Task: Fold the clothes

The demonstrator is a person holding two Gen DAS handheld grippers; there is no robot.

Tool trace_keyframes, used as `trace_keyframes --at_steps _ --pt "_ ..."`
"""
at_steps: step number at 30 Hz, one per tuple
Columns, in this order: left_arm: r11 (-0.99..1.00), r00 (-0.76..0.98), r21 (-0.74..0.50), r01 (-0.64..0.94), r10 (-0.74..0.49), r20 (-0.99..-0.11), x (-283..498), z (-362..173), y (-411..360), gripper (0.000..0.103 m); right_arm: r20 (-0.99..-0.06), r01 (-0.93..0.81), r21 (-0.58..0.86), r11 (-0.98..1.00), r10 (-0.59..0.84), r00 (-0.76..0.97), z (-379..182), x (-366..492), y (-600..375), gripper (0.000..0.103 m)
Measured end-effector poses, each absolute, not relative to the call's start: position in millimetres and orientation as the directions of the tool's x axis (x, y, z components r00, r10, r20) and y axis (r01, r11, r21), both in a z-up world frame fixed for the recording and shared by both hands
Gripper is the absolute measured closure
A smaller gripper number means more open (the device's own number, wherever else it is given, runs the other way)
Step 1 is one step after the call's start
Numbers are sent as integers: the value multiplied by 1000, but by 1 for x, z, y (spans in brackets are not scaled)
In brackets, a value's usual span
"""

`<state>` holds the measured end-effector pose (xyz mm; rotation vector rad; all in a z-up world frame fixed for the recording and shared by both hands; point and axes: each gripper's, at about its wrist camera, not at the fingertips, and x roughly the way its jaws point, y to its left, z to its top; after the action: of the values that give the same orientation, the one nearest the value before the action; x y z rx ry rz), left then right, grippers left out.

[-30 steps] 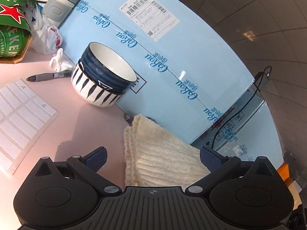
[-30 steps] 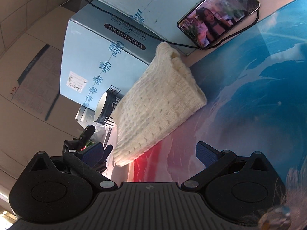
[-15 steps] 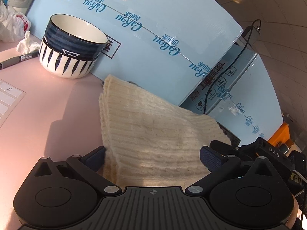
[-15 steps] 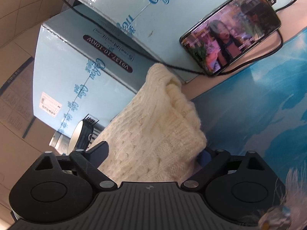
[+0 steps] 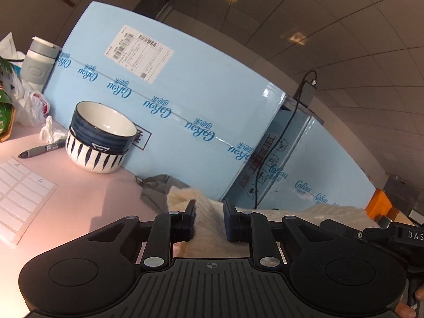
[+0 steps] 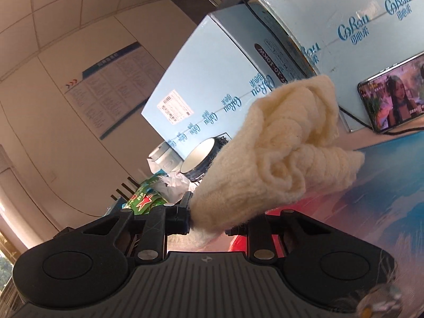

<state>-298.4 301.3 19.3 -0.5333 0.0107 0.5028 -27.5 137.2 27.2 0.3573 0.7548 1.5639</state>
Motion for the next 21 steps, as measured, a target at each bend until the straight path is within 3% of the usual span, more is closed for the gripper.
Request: trace_keyframes --at_steps 7,12,16,19,21 --pt "836 926 -404 -370 366 -92 -289 28 190 84 -174 -750 661 -15 970 -172 44 9 39 82" --pt "884 971 -407 -229 175 -166 -267 17 119 84 -243 -713 693 107 966 -91 31 51 -31 82" --pt "913 968 -399 -82 -22 -249 -230 3 69 84 -351 -690 656 306 933 81 13 85 -74 82" --pt "921 947 -388 -33 -96 -308 -209 -8 42 83 -438 -686 553 473 865 243 4 93 -95 69" --pt "925 938 -380 5 -136 -320 -207 -12 33 81 -458 -685 447 575 805 376 3 86 -108 45"
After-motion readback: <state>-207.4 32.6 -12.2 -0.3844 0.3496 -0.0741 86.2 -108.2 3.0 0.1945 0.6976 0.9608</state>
